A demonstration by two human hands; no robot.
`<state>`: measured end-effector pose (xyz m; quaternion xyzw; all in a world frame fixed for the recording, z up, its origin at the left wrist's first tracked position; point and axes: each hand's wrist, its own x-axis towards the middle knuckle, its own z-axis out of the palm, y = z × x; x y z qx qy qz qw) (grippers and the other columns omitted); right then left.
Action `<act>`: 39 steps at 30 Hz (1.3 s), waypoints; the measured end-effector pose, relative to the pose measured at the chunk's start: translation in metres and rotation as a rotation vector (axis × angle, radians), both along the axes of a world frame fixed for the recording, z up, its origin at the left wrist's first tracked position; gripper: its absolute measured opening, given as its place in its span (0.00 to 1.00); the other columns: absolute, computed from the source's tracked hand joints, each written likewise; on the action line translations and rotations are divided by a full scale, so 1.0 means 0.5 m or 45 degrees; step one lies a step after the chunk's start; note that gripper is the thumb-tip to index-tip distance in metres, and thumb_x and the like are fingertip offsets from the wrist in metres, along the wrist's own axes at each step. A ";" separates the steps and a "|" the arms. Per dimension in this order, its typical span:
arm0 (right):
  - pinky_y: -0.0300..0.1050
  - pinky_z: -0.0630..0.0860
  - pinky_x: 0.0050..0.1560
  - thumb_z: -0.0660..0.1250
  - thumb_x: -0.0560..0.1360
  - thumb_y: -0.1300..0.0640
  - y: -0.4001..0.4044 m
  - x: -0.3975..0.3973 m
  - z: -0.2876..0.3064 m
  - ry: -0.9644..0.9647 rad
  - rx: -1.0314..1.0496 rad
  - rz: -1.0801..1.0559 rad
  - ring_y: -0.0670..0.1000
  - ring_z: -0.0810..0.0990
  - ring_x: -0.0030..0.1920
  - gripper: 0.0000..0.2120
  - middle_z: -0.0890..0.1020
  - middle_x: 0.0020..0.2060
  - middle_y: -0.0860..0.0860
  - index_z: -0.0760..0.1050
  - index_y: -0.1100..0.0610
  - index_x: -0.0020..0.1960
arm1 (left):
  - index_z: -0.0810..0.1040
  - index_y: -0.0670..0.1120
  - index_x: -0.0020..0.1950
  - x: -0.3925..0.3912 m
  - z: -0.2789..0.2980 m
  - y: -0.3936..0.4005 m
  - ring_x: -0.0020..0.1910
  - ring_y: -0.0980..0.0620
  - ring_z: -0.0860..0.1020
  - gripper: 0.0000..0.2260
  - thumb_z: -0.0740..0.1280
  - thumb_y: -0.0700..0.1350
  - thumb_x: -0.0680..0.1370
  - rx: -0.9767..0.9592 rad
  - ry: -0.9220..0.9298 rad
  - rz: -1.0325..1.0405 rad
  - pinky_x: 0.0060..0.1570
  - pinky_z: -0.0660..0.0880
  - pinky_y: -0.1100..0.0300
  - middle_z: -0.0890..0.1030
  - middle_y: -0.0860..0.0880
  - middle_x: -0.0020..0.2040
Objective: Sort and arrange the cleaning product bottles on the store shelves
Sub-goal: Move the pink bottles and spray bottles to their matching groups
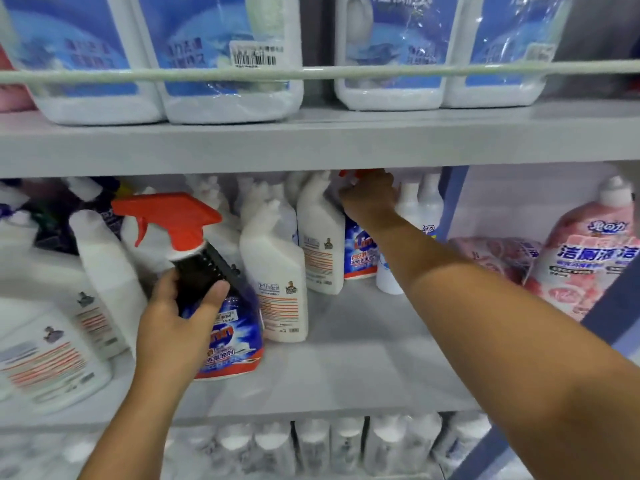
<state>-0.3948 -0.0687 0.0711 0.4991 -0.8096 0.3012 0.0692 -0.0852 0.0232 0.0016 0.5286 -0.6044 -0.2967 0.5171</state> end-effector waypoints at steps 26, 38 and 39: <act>0.46 0.76 0.46 0.70 0.75 0.55 0.250 0.107 0.047 -0.254 0.091 0.116 0.55 0.80 0.45 0.10 0.81 0.45 0.54 0.75 0.58 0.54 | 0.77 0.65 0.48 0.067 0.022 -0.042 0.51 0.53 0.82 0.10 0.76 0.56 0.73 0.164 -0.081 -0.360 0.49 0.77 0.54 0.83 0.57 0.51; 0.40 0.80 0.53 0.79 0.70 0.52 0.418 0.088 -0.070 -0.891 -0.242 0.429 0.45 0.84 0.53 0.17 0.86 0.50 0.43 0.80 0.39 0.55 | 0.78 0.66 0.49 0.013 0.020 0.021 0.47 0.59 0.83 0.14 0.77 0.64 0.68 0.249 -0.205 -0.530 0.45 0.77 0.58 0.85 0.64 0.43; 0.39 0.80 0.51 0.79 0.70 0.53 0.424 0.082 -0.076 -0.909 -0.264 0.439 0.45 0.85 0.52 0.16 0.86 0.49 0.43 0.80 0.39 0.54 | 0.79 0.65 0.49 0.006 0.021 0.028 0.46 0.58 0.84 0.16 0.77 0.66 0.65 0.281 -0.179 -0.532 0.44 0.77 0.58 0.85 0.64 0.43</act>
